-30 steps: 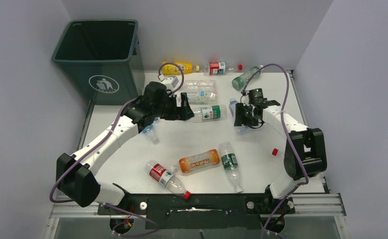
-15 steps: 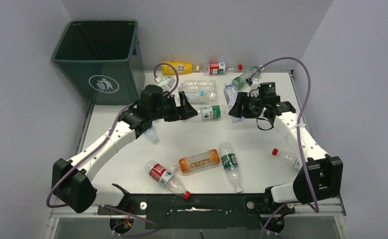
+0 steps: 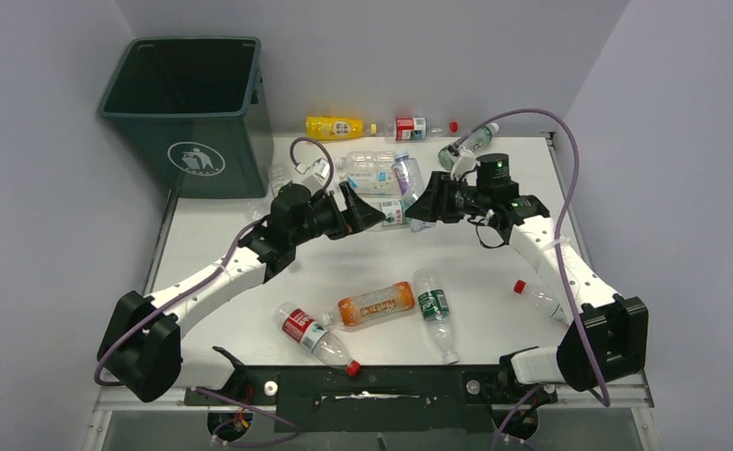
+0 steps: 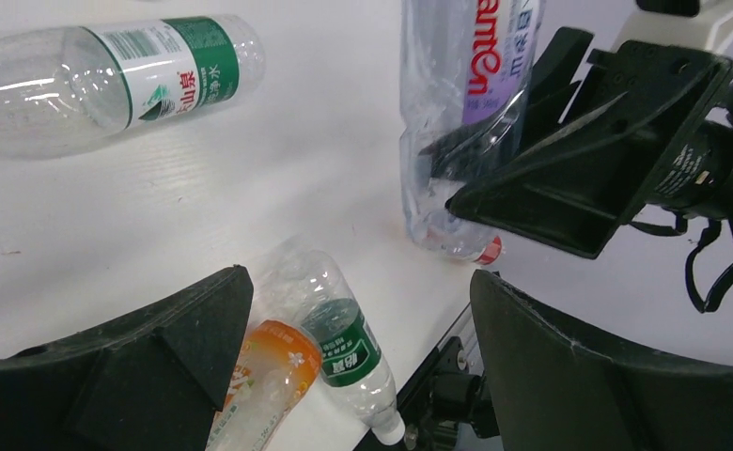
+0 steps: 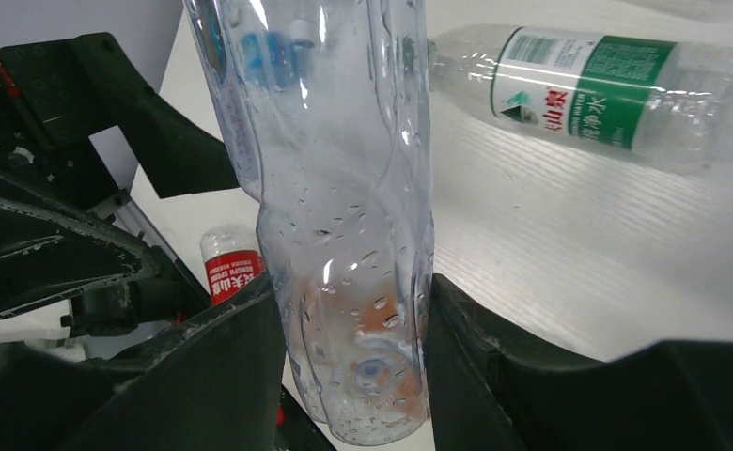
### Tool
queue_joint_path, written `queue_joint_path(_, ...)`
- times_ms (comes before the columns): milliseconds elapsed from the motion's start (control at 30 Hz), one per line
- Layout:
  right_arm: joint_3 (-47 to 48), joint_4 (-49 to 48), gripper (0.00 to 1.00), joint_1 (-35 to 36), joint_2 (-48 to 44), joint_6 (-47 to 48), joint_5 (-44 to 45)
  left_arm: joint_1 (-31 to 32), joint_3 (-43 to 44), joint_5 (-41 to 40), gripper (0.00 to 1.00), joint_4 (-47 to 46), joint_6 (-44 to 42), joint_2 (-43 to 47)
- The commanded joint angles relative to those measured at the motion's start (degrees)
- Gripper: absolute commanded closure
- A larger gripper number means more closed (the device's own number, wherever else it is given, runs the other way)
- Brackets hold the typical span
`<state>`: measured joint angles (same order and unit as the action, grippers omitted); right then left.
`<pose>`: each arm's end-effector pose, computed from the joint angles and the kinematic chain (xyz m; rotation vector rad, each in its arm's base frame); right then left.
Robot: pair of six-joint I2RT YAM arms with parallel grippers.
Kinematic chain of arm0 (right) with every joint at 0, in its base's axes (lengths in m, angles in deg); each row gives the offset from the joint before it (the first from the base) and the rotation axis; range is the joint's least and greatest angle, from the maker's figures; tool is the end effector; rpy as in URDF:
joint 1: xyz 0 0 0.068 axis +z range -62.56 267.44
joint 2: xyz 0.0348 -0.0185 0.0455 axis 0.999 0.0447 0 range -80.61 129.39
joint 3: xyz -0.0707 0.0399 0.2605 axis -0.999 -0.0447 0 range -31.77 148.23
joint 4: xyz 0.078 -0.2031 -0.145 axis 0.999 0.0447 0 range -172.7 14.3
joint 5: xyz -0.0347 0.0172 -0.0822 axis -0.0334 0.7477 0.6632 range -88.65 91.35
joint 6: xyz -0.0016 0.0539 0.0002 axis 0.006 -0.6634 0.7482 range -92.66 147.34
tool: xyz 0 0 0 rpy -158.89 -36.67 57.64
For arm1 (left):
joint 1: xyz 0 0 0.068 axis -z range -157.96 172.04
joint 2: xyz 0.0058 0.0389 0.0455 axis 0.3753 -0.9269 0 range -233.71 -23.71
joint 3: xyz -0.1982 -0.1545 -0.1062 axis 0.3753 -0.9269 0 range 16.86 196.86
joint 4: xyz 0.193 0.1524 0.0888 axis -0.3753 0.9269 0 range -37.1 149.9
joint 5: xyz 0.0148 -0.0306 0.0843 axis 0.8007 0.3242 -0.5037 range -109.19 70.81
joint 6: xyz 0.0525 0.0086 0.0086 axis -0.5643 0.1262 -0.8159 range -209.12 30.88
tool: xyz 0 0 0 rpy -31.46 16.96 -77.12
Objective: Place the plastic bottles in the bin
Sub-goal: Place the plastic bottle in the trash bin.
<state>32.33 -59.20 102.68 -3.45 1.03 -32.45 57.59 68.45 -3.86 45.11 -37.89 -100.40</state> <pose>0.2812 0.0972 0.3123 -0.1259 2.2800 1.0444 0.2466 -0.1878 0.2887 -0.0791 2.0732 -1.2457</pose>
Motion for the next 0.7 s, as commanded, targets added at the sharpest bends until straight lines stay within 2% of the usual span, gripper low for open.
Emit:
queue_joint_path(0,1.81,-3.55,0.6,3.37,0.94,-2.09,-3.39,0.36,-1.08,-2.19,0.13,-14.1,1.73,2.33)
queue_joint_path(233,0.97,-2.67,0.6,7.82,0.9,-2.82,-2.13,0.4,-3.56,-5.64,0.13,-21.75,1.54,3.76)
queue_joint_path(467,1.4,-0.67,0.6,11.81,-0.8,-3.36,-0.06,0.37,-4.45,-8.14,0.13,-24.25,1.25,2.9)
queue_joint_path(667,0.51,-1.09,0.6,12.12,-2.37,-3.36,-0.2,0.63,-2.38,-7.74,0.13,-24.13,1.6,-0.73)
